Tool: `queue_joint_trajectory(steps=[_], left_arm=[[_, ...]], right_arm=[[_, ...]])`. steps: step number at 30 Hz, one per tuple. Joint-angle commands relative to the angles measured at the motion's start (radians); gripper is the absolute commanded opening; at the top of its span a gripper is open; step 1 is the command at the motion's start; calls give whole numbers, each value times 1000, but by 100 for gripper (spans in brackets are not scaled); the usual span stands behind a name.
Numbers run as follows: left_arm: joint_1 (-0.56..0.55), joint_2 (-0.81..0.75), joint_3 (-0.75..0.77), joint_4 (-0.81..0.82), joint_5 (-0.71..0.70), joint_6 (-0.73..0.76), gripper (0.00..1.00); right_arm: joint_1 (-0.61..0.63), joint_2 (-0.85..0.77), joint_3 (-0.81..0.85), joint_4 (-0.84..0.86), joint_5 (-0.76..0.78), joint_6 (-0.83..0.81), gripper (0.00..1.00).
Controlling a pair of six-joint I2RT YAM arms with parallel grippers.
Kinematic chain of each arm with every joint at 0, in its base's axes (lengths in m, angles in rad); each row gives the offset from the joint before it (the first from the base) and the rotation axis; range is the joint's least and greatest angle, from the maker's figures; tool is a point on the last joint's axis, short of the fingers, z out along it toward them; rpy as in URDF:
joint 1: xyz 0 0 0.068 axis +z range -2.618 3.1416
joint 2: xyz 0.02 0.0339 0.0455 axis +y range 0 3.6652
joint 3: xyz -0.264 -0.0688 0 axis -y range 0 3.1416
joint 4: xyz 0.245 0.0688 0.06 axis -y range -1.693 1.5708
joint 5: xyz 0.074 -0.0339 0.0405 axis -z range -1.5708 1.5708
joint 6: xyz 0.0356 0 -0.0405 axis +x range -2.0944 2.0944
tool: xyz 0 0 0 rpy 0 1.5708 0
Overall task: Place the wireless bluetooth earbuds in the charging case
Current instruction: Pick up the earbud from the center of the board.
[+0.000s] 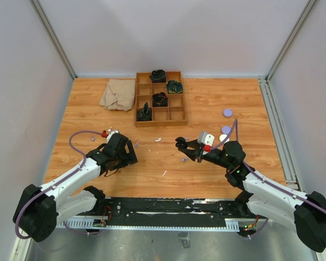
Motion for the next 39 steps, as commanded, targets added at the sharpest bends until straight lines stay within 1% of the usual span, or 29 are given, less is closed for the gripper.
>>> queue_joint_trajectory(steps=[1,9,15,22,26,31,36,39], left_arm=[[7,34,-14,36,-13,-12,88],[7,96,-26,84,23,7,88],[7,116,3,103,75,14,88],[7,148,44,161,165,-4,88],[7,167,64,189,162,4,88],[7,185,122,142,150,42,89],[6,165,183,21,97,92,88],[6,178,224,-64,59,137,85]], right_arm=[[-19,-24,-12,57,26,-18,1],[-19,-35,-20,65,34,-20,1],[-20,-44,-22,61,40,-25,1],[-19,-57,-24,51,48,-30,1],[-20,-58,-25,50,46,-30,1],[-19,-59,-23,44,47,-32,1],[-19,-61,-22,39,41,-33,1],[-20,-59,-20,35,37,-32,1]])
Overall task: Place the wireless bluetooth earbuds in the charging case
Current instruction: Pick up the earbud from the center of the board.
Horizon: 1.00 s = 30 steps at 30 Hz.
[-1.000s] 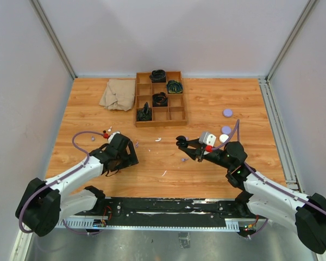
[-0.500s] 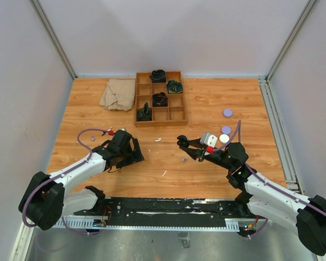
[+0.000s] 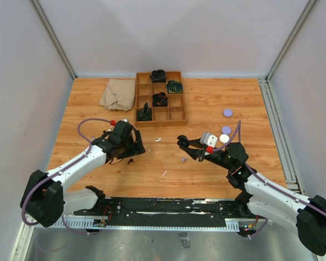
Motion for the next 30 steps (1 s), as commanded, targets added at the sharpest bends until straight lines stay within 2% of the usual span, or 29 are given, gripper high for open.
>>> queue_joint_trajectory(steps=[1,9,17,30], left_arm=[[5,9,74,-152,-70,89,84],[6,142,162,-238,-105,205,70],[6,262,195,-219,-64,249,54],[6,345,200,-203,-55,265,46]], right_arm=[[-19,-14,-8,17,-1,-13,1],[-19,-16,-4,8,-7,-14,1],[-19,-20,-4,4,-9,-15,1],[-19,-18,-4,3,-15,-15,1]])
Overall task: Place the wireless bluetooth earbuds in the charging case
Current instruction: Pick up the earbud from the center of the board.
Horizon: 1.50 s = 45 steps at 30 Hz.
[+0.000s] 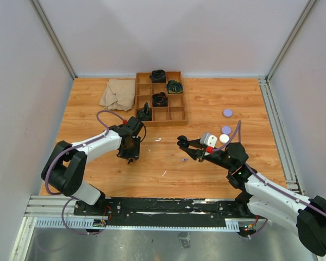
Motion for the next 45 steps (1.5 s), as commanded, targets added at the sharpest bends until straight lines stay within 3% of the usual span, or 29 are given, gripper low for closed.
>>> queue_joint_trajectory(steps=[1,25,34,45], left_arm=[[6,18,21,1,10,14,46],[5,70,15,-12,31,7,35],[5,22,10,-17,32,-1,26],[-23,-143,54,4,-9,-38,24]], right_arm=[[-19,-13,-4,18,-14,-15,1],[-20,-18,-2,13,-17,-15,1],[-20,-17,3,10,-18,-14,1],[-18,7,14,85,-45,-39,1]])
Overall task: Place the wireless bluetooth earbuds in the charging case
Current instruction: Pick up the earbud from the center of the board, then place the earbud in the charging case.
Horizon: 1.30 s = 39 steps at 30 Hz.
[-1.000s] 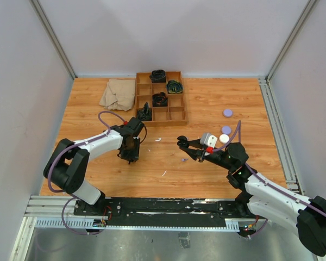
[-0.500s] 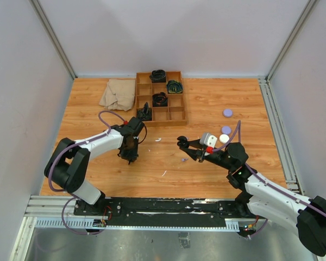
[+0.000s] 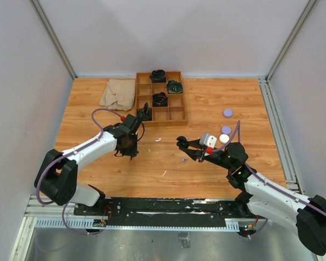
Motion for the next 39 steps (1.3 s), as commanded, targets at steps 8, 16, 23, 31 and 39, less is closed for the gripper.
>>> queue_joint_trajectory(steps=[8,16,23,31,39], left_arm=[[-117,-178,130,87,-107,-63,24],[-200,-316,124,275,-126,-37,22],[-227,-459,17,561,-42,4,21],[-228,-502,-61,793,100,34,21],[-246,-530,-128,997,198,66,20]], right_arm=[[-18,28,55,89,-33,-72,1],[-13,80,86,174,-61,-50,1],[-9,132,115,240,-75,-19,1],[-1,202,119,376,-43,48,1],[3,254,107,533,3,140,1]])
